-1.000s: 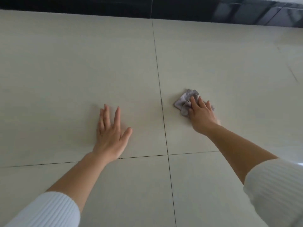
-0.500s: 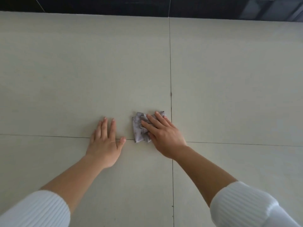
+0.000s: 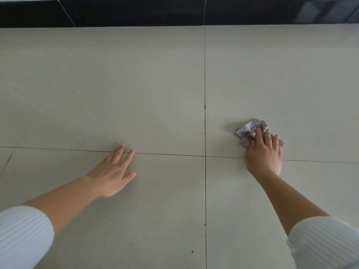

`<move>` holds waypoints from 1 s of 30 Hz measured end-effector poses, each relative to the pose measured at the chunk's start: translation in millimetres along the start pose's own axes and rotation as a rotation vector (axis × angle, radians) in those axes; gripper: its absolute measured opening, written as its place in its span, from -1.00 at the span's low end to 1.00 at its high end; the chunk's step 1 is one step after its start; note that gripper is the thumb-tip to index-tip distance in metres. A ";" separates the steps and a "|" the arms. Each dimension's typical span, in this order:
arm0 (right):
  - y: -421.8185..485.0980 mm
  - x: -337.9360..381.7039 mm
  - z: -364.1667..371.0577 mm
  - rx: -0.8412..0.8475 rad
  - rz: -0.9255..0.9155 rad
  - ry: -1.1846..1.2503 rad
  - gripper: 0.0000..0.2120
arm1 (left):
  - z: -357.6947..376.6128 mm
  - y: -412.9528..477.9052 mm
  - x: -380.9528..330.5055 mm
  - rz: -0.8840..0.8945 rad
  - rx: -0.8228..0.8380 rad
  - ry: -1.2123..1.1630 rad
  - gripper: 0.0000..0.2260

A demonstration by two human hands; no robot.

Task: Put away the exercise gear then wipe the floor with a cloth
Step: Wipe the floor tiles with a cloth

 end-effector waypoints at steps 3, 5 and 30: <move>-31.7 19.9 8.2 -0.046 0.061 0.071 -0.53 | 1.0 12.6 7.7 -0.013 -0.029 0.000 -0.35; -63.3 42.1 19.1 -0.033 0.011 0.089 -0.53 | 1.5 17.4 6.3 0.009 -0.050 0.004 -0.34; -69.3 157.0 44.5 0.046 0.095 0.024 -0.48 | 45.7 26.7 159.3 -0.079 -0.450 -0.271 -0.20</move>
Point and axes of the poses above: each hand's wrist, its own y-axis towards the middle knuckle, its own z-axis out of the palm, x = y × z, the point moved 5 cm from there along y, towards the middle knuckle, and after that the axes turned 8 degrees about -x, right-handed, at the moved point
